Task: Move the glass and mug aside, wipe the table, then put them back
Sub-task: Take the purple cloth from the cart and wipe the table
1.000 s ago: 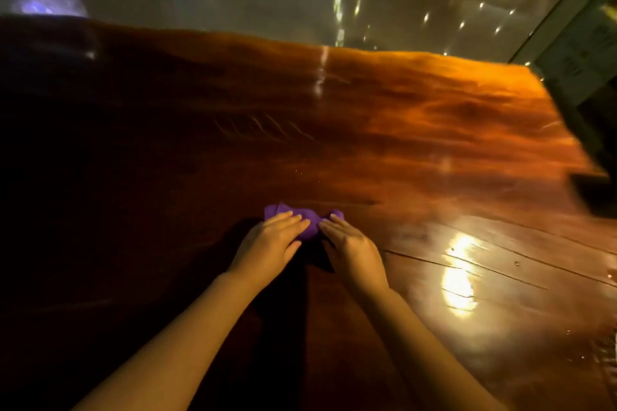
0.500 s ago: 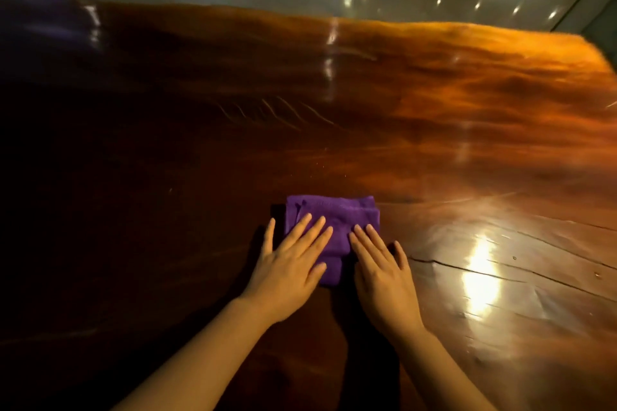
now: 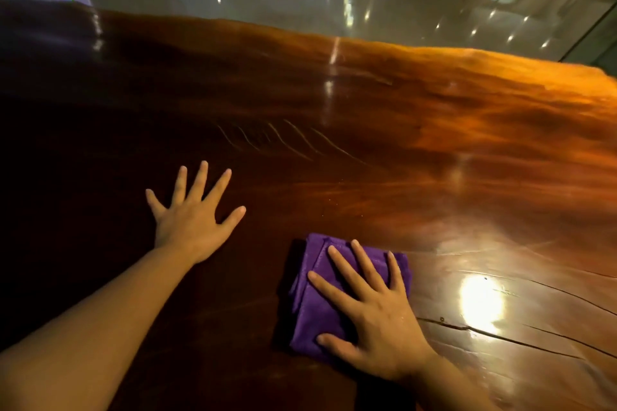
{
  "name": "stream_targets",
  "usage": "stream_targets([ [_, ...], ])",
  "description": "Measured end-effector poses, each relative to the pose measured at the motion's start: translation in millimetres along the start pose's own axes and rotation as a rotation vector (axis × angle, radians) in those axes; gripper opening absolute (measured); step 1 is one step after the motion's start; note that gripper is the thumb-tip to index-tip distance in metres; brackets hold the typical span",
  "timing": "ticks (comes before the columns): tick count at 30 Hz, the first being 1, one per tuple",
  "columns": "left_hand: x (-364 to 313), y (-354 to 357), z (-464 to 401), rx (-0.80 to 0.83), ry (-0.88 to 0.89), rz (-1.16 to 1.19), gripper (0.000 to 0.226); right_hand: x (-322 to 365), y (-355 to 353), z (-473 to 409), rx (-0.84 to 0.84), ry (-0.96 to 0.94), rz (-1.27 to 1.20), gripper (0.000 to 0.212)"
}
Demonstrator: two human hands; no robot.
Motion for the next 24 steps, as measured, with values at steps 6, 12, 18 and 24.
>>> stream_targets([
  [6,-1,-4,-2,-0.041,-0.003,-0.014,0.07,-13,1,-13,-0.05,0.265,-0.023,0.076],
  [12,1,-3,-3,-0.046,-0.013,-0.019,0.072,-46,-10,-50,-0.135,0.58,-0.056,0.079],
  [18,1,-2,-3,-0.05,0.017,-0.035,0.074,-124,-30,-125,-0.183,0.733,-0.045,0.078],
  [24,-1,-2,-6,-0.057,0.039,-0.042,0.074,-160,-42,-201,-0.183,0.693,-0.023,0.075],
])
Point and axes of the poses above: each hand's wrist, its own z-axis away from the middle knuckle, its own y-axis out of the palm, x = y × z, the point moved 10 cm from there along -z, towards the middle knuckle, and after that the axes turned 1 degree about -x, right-handed, at the moved point
